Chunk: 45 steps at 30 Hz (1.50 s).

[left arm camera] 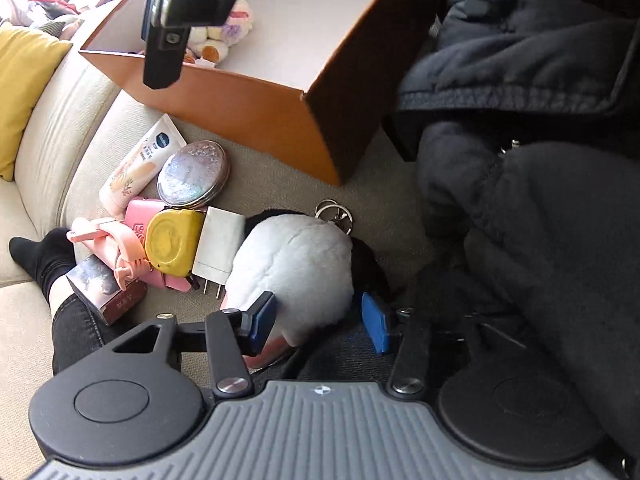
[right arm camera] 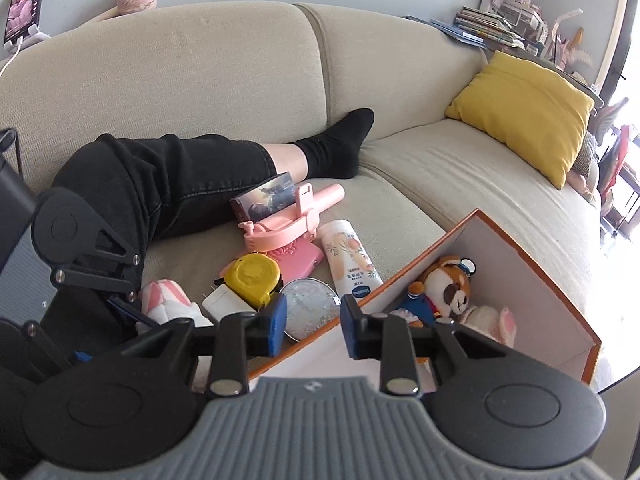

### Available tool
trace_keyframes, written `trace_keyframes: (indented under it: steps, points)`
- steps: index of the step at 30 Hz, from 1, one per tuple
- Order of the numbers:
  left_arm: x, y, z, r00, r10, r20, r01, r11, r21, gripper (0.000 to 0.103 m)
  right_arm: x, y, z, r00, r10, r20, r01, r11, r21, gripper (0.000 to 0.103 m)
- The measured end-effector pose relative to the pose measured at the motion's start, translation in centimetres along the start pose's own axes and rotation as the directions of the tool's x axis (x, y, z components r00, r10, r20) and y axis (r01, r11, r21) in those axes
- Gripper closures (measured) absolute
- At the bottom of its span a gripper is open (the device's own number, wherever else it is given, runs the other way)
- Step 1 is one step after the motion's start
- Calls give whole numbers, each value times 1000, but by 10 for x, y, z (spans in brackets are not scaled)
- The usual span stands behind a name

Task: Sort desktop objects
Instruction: 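Grasp the white panda keychain plush with the left tool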

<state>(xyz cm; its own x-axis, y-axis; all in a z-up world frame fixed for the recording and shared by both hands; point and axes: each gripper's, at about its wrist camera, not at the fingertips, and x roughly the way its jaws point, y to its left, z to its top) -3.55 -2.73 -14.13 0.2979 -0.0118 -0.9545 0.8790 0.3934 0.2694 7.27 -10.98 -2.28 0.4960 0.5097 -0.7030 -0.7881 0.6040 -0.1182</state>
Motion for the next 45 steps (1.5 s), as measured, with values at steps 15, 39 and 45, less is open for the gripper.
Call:
trace_keyframes:
  steps: [15,39,45]
  points:
    - [27,13,13,996,72,-46,-64,987,147,18,5,-19,-4,1000,1,3,-1,997,80,67]
    - [-54,125,-57,973,16,231,147,727,-671,31,48,-16,50,990,132,-46,-127,988,87,72]
    - [-60,169,-73,967,135,216,95,593,-799,31,91,-17,75,975,195,-105,-176,971,163,72]
